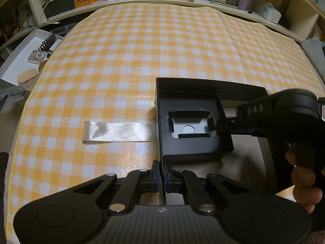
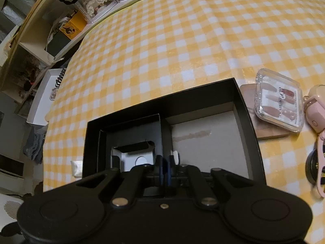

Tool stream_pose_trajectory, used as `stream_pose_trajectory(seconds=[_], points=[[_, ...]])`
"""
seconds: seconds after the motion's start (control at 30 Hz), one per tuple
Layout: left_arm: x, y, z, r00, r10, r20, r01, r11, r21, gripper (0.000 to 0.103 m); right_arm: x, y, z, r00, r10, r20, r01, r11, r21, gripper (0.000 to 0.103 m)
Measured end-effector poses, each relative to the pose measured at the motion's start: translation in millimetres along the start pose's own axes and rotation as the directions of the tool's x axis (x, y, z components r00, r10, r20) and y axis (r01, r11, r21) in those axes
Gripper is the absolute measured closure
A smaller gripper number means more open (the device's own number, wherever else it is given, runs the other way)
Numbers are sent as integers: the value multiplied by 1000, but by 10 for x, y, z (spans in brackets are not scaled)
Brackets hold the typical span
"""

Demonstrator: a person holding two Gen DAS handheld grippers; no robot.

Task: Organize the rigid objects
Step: 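Carry the black insert box into the large black box and release it with the right tool, then grasp the wooden oval lid with the right tool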

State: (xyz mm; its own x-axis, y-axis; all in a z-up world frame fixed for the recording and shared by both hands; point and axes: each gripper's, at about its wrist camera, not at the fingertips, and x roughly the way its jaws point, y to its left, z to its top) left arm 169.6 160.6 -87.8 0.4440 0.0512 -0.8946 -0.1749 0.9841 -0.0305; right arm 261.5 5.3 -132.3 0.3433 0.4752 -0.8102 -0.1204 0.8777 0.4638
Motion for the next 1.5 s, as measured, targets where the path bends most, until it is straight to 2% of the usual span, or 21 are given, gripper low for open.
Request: stream_pose_trajectory(seconds=[0.03,0.13,0.27,0.37,0.5,0.63,0.87,1.03,1.13,1.27,1.4,1.5], points=[[1,-3,3,1000,0,0,0,1000,-3,99,-15,-14,-7,1000,29,10,-29,1000,0,73],[6,-14,-6,1000,0,2,0,1000,-5,99,-93,42,-38,998,44,48,-41,998,-54,53],[10,-17,-10,1000,0,3,0,1000,-11,99,-290,126,-57,996,59,66,-48,987,-152,47],[4,0,-20,1000,0,2,0,1000,-15,99,-507,135,-50,994,83,76,-65,974,-217,37],[0,23,-28,1000,-2,0,2,1000,-24,99,-894,107,15,983,122,139,-80,958,-276,15],[4,12,-22,1000,3,-3,-3,1000,-28,99,-1338,25,117,959,172,224,-92,940,-328,3],[8,11,-29,1000,16,-8,-16,1000,-24,99,-1956,-307,217,894,145,423,20,932,-361,0],[11,11,-38,1000,21,-15,-22,1000,-17,99,-2160,-689,307,861,86,502,83,949,-305,0],[9,8,-46,1000,27,-14,-27,1000,-8,99,-2206,-941,352,851,45,523,105,962,-253,0],[3,15,-58,1000,30,-9,-30,1000,-3,99,-2211,-1261,389,855,-27,518,143,972,-185,0],[3,19,-61,1000,30,-10,-30,1000,-2,99,-2162,-1605,390,880,-124,459,179,981,-79,0],[-1,20,-64,1000,29,-10,-29,1000,-1,99,-2121,-1805,339,901,-189,390,229,972,-58,0]])
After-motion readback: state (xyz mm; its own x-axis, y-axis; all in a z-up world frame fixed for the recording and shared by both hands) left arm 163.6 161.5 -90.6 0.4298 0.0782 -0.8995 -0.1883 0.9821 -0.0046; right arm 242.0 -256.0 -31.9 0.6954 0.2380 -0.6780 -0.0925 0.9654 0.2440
